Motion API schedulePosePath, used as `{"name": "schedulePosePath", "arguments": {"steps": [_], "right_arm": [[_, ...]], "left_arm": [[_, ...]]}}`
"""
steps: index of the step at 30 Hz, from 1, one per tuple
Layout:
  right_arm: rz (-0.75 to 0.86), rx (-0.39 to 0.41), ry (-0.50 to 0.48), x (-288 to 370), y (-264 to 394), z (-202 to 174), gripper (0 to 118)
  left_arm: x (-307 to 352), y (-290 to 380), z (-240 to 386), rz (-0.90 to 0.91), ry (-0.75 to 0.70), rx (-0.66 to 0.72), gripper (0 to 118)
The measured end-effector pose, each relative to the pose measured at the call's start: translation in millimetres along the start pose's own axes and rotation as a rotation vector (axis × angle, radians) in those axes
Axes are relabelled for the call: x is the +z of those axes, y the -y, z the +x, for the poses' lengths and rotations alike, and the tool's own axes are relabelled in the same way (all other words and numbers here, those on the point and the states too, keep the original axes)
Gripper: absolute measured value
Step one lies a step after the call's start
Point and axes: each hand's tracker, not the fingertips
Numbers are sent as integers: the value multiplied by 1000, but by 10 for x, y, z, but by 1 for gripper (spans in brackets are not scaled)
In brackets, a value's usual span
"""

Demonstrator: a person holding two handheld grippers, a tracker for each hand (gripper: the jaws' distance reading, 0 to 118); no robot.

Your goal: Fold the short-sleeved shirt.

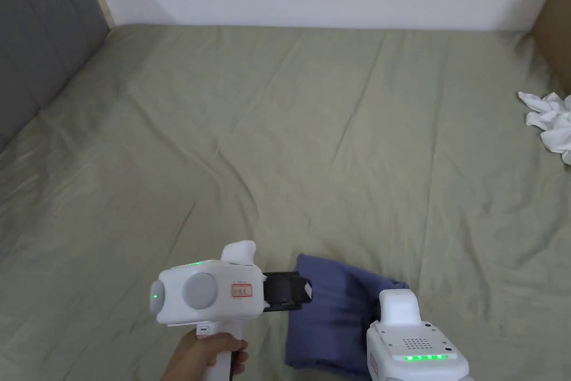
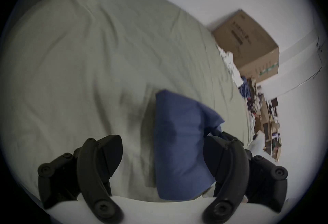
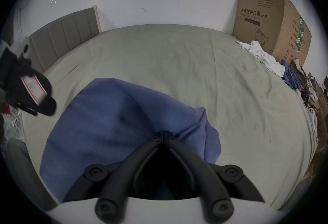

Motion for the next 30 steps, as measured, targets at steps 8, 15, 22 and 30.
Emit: {"name": "schedulePosePath", "arguments": {"steps": [8, 15, 22, 30], "right_arm": [[1, 10, -14, 0, 5, 23, 4], [-12, 2, -44, 31, -68, 100, 4], [47, -17, -52, 306, -271, 189, 4], [166, 23, -48, 560, -596, 54, 4]], "left_arm": [[-431, -50, 53, -142, 46, -33, 82], [-358, -22, 199, -135, 44, -129, 25], [0, -99, 84, -76, 101, -119, 22], [898, -559, -930, 5, -123, -104, 22]]}}
